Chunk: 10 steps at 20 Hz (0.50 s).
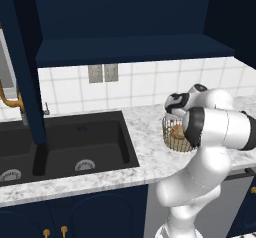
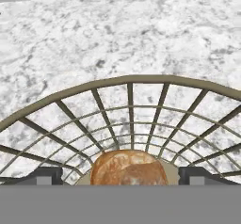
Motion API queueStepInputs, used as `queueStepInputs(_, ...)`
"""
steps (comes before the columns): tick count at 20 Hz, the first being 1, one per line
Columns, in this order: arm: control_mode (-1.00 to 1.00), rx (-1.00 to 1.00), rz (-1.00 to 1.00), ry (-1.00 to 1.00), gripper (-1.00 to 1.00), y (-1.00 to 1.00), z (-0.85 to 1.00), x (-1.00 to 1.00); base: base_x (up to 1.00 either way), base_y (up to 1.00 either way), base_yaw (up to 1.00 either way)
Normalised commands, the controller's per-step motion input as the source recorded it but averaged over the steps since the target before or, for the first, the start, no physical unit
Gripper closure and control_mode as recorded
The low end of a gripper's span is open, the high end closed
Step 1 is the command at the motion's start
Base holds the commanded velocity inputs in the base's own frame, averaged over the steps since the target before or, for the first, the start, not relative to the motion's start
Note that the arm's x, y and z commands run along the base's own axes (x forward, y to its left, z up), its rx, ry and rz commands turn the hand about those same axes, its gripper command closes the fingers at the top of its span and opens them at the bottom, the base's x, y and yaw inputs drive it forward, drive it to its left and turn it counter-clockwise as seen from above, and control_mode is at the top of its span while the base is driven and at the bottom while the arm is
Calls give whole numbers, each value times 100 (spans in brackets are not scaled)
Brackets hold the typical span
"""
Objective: Open the cabinet, pick up the bread from the cabinet and place it in the basket. Then move the basket to the dining counter.
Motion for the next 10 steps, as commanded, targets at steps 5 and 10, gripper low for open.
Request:
queueStepInputs(5, -100, 0, 0, -8, -100, -2, 42, -71, 0, 0, 0)
queueStepInputs(10, -100, 0, -1, -2, -100, -10, 53, -67, 0, 0, 0)
